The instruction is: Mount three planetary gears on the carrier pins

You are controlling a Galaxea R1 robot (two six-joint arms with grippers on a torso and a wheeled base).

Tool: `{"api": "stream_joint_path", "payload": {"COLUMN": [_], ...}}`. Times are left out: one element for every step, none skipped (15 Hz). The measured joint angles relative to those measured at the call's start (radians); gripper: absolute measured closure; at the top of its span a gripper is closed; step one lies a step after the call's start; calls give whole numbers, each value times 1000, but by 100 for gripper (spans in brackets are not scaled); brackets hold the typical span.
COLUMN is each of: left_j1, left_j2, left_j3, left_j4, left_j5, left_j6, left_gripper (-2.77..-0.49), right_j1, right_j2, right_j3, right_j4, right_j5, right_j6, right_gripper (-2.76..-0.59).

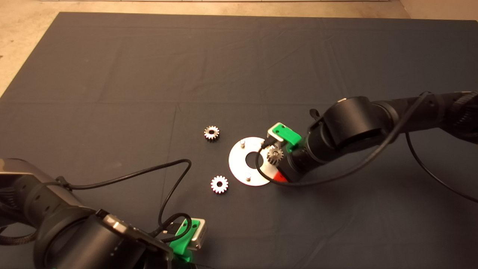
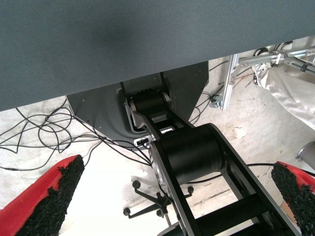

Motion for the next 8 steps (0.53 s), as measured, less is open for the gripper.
{"api": "stream_joint_path", "payload": {"left_j1": [0,0,0,0,-1,-5,-11,-16], "left_j2": [0,0,0,0,0,0,0,0], "left_j3": [0,0,0,0,0,-2,-12,-30], "left_j4": [0,0,0,0,0,0,-1,0], "left_j5": [0,0,0,0,0,0,0,0], "left_j6": [0,0,0,0,2,11,28,51], "left_gripper": [-277,-277,-277,-277,-277,-277,-277,-277], "right_j1": [12,23,28,28,30,35,40,42], "right_j2": [-20,-43,-70,-113,-161,-229,-295,-350], "right_j3": [48,109,171,233,275,314,342,367], "right_j4": [20,41,62,93,114,128,136,146], "right_j5": [-6,-6,-3,-1,-1,-4,-9,-14], "right_j6": [28,55,81,102,114,129,139,145], "right_gripper": [-189,-189,-189,-189,-189,-189,-189,-189]}}
